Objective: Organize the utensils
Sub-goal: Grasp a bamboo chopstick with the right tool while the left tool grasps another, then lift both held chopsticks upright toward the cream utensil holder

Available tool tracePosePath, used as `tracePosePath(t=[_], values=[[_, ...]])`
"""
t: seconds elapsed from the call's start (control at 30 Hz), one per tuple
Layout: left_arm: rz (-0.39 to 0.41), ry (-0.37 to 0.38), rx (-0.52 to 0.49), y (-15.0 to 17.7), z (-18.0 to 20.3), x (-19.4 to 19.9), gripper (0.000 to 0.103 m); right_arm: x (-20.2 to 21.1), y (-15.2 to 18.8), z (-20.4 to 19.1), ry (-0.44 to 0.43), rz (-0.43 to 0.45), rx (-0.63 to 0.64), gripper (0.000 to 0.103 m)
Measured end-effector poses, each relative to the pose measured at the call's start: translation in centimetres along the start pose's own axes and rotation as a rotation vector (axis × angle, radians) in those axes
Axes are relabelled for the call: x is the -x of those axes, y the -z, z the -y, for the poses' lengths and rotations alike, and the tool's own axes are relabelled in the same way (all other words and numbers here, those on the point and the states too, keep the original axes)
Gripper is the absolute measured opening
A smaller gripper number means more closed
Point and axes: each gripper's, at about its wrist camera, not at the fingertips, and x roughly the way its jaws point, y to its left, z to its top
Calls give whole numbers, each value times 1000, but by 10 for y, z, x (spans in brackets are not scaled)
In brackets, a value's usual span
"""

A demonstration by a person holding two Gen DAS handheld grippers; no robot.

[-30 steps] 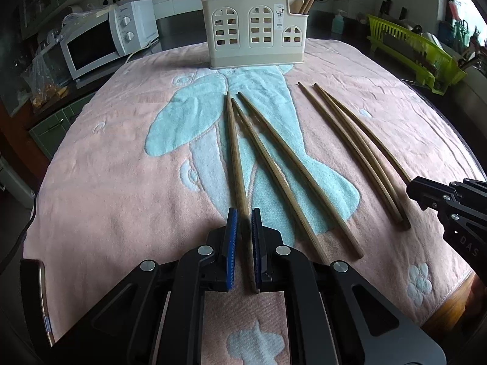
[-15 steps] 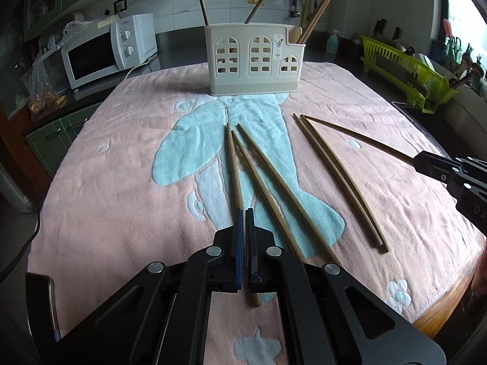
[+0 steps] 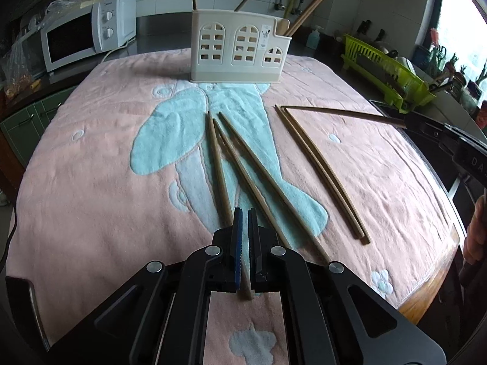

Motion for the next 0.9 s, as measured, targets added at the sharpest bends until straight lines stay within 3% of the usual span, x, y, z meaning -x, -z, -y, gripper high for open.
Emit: tracePosePath(t=[0.33,0.53,0.77,0.9], values=[[-65,-44,15,14,-2,-18,32,5,-1,-1,1,19,-1,8],[-71,-57,5,15,-1,-22,29,5,-4,-2,-4,26,-9,8],[-75,-109,-15,16,3,-22,9,3,-9,-4,-9,36,-6,8],[-62,-98,-9,12,2,-18,7,3,-9,-5,-9,39,-3,8]])
